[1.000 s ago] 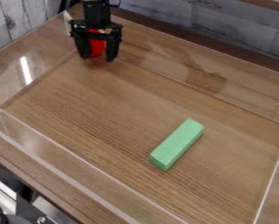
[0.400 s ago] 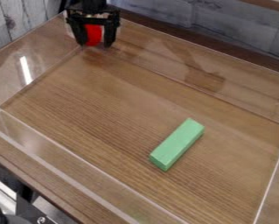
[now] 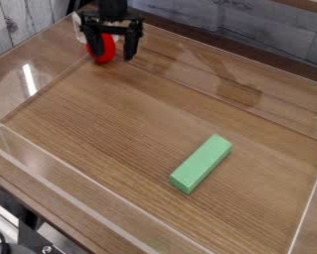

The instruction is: Move the red fruit to the left

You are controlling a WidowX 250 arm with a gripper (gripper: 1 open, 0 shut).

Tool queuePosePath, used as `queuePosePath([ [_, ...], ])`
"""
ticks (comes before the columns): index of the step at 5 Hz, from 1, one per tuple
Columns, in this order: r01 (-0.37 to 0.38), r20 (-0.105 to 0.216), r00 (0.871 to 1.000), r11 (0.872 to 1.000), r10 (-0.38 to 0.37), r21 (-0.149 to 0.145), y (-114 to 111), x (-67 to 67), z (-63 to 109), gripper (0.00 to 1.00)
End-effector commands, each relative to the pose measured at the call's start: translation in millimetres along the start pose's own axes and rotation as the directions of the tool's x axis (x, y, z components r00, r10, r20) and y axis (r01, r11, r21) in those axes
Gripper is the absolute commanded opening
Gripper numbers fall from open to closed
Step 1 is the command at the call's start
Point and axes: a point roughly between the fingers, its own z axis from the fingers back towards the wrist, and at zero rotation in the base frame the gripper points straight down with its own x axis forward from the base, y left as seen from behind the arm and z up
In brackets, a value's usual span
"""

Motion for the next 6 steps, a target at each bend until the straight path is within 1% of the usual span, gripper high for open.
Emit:
queuePosePath([
  [1,0.017,0.097,0.995,0.999,-0.020,0.029,1.8,-3.1,34.5,1.00],
  [2,0.007,0.090,0.996,1.000,-0.010,0.028,7.0,-11.8,26.5,1.00],
  [3,-0.009,0.084,0.996,1.000,0.008,0.018,14.5,-19.3,19.3,1.00],
  [4,-0.030,0.073,0.997,0.999,0.029,0.014,7.1,-21.2,15.3,1.00],
  [6,0.054,0.078,0.996,0.998,-0.052,-0.019,-25.6,-37.7,27.8,1.00],
])
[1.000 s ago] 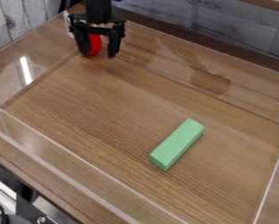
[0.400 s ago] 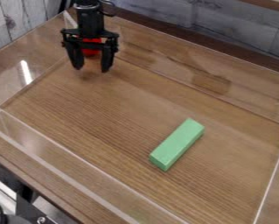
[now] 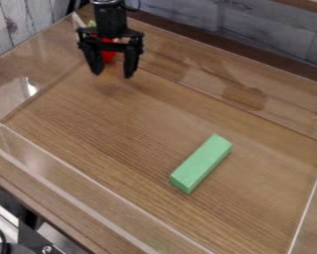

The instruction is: Move the red fruit to the left

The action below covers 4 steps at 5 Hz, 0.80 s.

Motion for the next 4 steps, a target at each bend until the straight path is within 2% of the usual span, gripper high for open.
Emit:
queuePosePath([
  [1,0.024,0.097,0.995,1.000,-0.025,0.002,-20.3,-6.0,34.5,1.00],
  [2,0.029,0.091,0.995,1.000,-0.027,-0.013,-29.6,-10.5,32.4,1.00],
  [4,-0.008,0.105,0.994,0.999,0.013,-0.043,-76.3,-32.9,46.8,1.00],
])
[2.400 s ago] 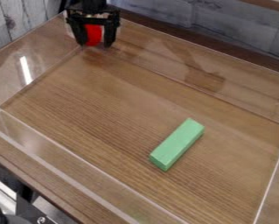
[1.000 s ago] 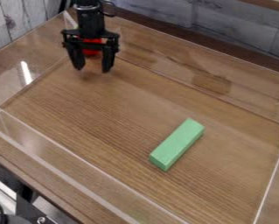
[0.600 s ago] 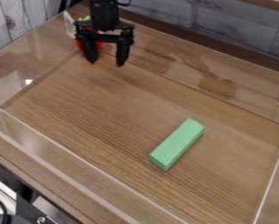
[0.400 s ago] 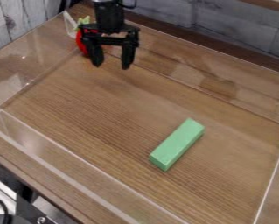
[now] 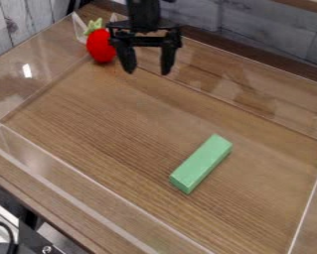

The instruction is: Move the red fruit to the left

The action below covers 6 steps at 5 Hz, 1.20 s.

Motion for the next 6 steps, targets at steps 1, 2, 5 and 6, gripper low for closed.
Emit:
queuePosePath([
  [1,0.104,0.073,0.992,0.995,-0.104,0.015,0.3,-2.4,22.1,1.00],
  [2,0.155,0.061,0.986,0.987,-0.157,0.027,9.8,-0.5,14.8,1.00],
  [5,0.180,0.064,0.981,0.983,-0.182,0.038,11.4,0.0,6.1,1.00],
  [6,0.190,0.067,0.979,0.981,-0.192,0.042,16.8,-3.3,-3.9,1.00],
])
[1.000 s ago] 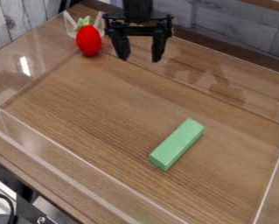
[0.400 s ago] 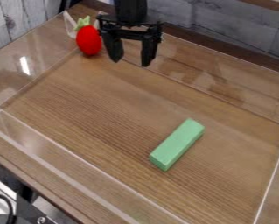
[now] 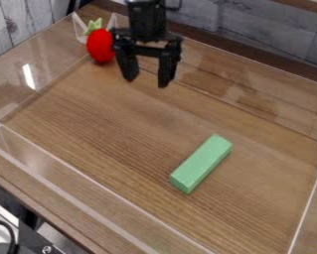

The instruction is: Move the red fruit to the left

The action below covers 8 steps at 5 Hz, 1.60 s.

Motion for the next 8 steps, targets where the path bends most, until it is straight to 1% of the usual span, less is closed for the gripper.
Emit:
queuePosePath([
  [1,0.024,0.074,0.997,1.000,-0.025,0.013,5.3,-3.7,15.2,1.00],
  [2,0.018,0.094,0.995,1.000,-0.019,0.017,9.3,-4.9,18.0,1.00],
  [4,0.073,0.121,0.990,0.997,-0.076,0.024,13.6,-0.7,46.5,1.00],
  [5,0.046,0.137,0.989,0.999,-0.047,0.012,-1.0,-0.3,48.1,1.00],
  [6,0.022,0.148,0.989,1.000,-0.022,0.000,-17.5,-1.6,45.9,1.00],
  [7,0.029,0.151,0.988,1.000,-0.030,0.004,-20.0,-10.1,49.6,1.00],
  [8,0.036,0.165,0.986,0.999,-0.038,0.013,-16.6,-14.7,51.1,1.00],
])
